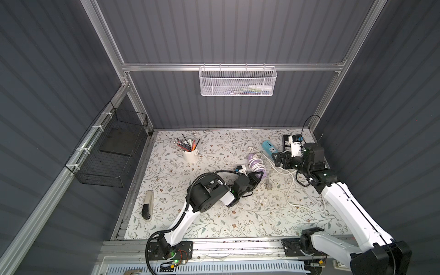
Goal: Unwrap the cord wrapped around the power strip
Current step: Pick up the power strip from the center of the board, then remove the plug from the socket.
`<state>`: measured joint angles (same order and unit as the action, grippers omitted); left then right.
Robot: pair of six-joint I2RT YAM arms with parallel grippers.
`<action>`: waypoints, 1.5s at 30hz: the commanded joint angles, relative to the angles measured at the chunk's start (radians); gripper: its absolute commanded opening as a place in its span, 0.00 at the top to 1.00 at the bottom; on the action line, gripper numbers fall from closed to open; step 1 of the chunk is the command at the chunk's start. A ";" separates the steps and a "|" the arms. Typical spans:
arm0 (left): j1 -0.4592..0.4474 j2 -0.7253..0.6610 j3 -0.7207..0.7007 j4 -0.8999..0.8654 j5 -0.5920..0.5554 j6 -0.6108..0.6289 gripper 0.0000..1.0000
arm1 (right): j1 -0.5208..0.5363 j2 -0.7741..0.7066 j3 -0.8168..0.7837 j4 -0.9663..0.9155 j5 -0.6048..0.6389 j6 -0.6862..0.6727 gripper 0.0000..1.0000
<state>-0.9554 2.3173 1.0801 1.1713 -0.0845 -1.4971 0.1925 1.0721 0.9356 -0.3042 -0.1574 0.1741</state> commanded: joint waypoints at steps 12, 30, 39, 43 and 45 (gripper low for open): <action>0.072 -0.263 -0.024 -0.377 0.188 0.223 1.00 | 0.015 -0.030 -0.008 0.008 -0.033 -0.003 0.01; 0.140 -0.627 0.144 -1.319 0.298 0.909 1.00 | 0.110 0.000 0.034 0.032 -0.048 -0.023 0.01; 0.212 -0.585 0.455 -1.646 0.273 1.271 1.00 | 0.148 0.019 0.084 0.043 -0.067 -0.021 0.01; 0.249 -0.569 0.536 -1.717 0.262 1.358 1.00 | 0.158 0.012 0.107 0.037 -0.070 -0.028 0.01; 0.260 -0.563 0.579 -1.756 0.261 1.412 1.00 | 0.159 0.001 0.111 0.032 -0.071 -0.037 0.01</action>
<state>-0.7109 1.7454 1.5848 -0.5087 0.1783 -0.2256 0.3462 1.0878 1.0191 -0.2829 -0.2161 0.1532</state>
